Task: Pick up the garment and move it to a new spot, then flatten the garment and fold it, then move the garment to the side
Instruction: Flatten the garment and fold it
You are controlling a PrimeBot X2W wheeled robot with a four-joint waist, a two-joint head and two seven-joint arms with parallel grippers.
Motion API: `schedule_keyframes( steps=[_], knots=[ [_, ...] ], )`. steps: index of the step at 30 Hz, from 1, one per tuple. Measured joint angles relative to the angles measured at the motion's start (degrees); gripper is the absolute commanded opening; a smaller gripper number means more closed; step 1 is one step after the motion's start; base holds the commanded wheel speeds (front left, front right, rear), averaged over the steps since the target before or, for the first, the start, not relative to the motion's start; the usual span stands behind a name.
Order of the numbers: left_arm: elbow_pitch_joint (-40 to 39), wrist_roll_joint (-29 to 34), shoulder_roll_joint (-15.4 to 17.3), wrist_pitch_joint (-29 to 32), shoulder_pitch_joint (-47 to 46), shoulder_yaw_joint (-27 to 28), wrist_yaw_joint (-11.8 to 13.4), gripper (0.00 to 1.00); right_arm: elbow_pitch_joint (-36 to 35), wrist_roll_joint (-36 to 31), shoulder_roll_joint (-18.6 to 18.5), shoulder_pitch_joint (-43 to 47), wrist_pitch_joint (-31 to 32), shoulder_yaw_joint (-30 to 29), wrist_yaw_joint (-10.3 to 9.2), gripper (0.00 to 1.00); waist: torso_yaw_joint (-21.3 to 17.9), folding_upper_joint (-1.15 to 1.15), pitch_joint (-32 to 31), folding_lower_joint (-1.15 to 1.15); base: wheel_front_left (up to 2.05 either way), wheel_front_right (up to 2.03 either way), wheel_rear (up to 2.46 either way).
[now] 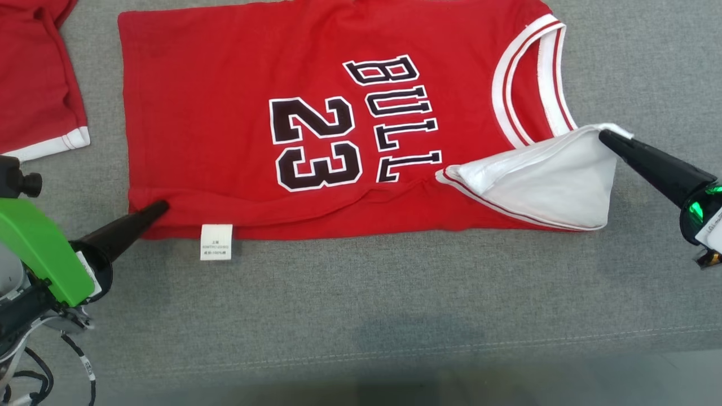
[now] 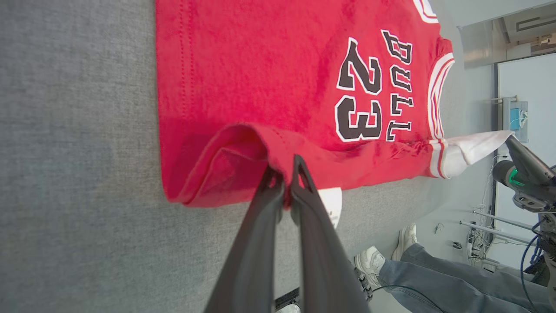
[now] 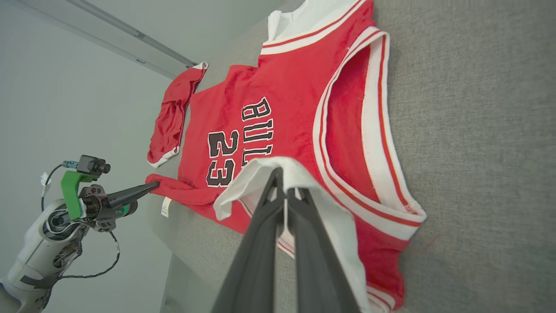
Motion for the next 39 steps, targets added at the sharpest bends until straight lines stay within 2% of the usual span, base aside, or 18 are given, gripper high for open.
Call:
schedule_keyframes(
  steps=[18,19,20,22,23,24,25,26,28,29,30,32,33,34,35,37,39],
  knots=[
    [7.2,-2.4,-1.6,2.4,-6.8,0.2,1.3,0.0,6.3,-4.1,3.1,-9.3,3.5,4.5,-0.55,0.0,-0.4,0.0,3.1,0.0,0.0,0.0,0.0],
    [7.5,-2.4,-1.8,2.4,-7.1,0.2,1.3,0.03,6.5,-4.4,3.3,-9.7,3.6,4.8,-0.55,0.0,-0.4,0.0,3.2,0.0,0.0,0.0,0.0],
    [7.8,-2.4,-1.9,2.4,-7.3,0.2,1.3,0.07,6.8,-4.5,3.6,-10.1,3.8,5.0,-0.55,0.0,-0.4,0.0,3.3,0.0,0.0,0.0,0.0],
    [8.5,-2.4,-2.3,2.4,-7.7,0.4,1.3,0.45,7.2,-5.1,4.1,-10.9,4.0,5.5,-0.54,0.0,-0.4,0.0,3.5,0.0,0.0,0.0,0.0],
    [8.7,-2.4,-2.4,2.4,-7.9,0.4,1.4,0.8,7.5,-5.5,4.3,-11.3,4.0,5.7,-0.53,0.0,-0.3,0.0,3.5,0.0,0.0,0.0,0.0],
    [9.0,-2.4,-2.6,2.4,-8.1,0.3,1.4,1.0,7.8,-5.7,4.4,-11.6,4.0,5.8,-0.53,0.0,-0.3,0.0,3.6,0.0,0.0,0.0,0.0],
    [9.2,-2.3,-2.6,2.3,-8.3,0.4,1.4,1.0,8.2,-6.1,4.6,-12.0,4.0,5.8,-0.49,0.0,-0.3,0.0,3.7,0.0,0.0,0.0,0.0],
    [9.5,-2.3,-2.6,2.3,-8.6,0.4,1.4,1.0,8.6,-6.5,4.8,-12.5,4.0,5.7,-0.49,0.18,-0.2,0.0,3.7,0.0,0.0,0.0,0.0],
    [10.0,-2.3,-2.8,2.2,-9.1,0.5,1.4,1.0,9.2,-6.7,5.2,-13.3,4.0,5.9,-0.46,0.26,-0.2,0.0,3.8,0.0,0.0,0.0,0.0],
    [10.2,-2.3,-2.9,2.0,-9.3,0.5,1.4,1.0,9.4,-7.0,5.3,-13.6,3.9,6.0,-0.44,0.4,-0.2,0.0,3.9,0.0,0.0,0.0,0.0],
    [10.3,-2.3,-3.0,1.8,-9.5,0.5,1.4,1.0,9.9,-7.5,5.5,-13.8,3.9,6.1,-0.42,0.45,-0.1,0.0,3.9,0.0,0.0,0.0,0.0],
    [10.7,-2.3,-3.4,1.8,-9.9,0.6,1.7,1.0,10.7,-8.0,5.9,-14.4,3.8,6.5,-0.12,0.47,-0.1,0.0,3.9,0.0,0.0,0.0,0.0],
    [11.1,-2.3,-3.8,1.6,-10.2,0.8,1.7,1.0,11.1,-8.6,6.2,-14.7,3.4,6.6,0.08,0.65,-0.1,0.0,3.9,0.0,0.0,0.0,0.0],
    [11.4,-2.3,-4.2,1.0,-10.5,1.1,1.7,1.0,11.6,-9.0,6.5,-15.1,3.1,6.7,0.09,0.61,0.0,0.0,4.0,0.0,0.0,0.0,0.0],
    [11.8,-2.3,-4.6,0.5,-10.8,1.5,1.7,1.0,12.0,-9.3,6.8,-15.5,3.0,6.8,0.11,0.63,0.0,0.0,4.0,0.0,0.0,0.0,0.0],
    [12.8,-2.4,-5.4,-0.8,-11.7,2.6,1.7,1.0,12.9,-10.3,7.4,-16.1,2.0,6.8,0.11,0.77,0.0,0.0,4.0,0.0,0.0,0.0,0.0],
    [14.7,-2.6,-6.5,-2.5,-12.3,4.4,1.7,1.0,13.9,-12.0,7.9,-17.0,0.9,6.9,0.6,0.82,0.0,0.0,4.1,0.0,0.0,0.0,0.0]
  ],
)
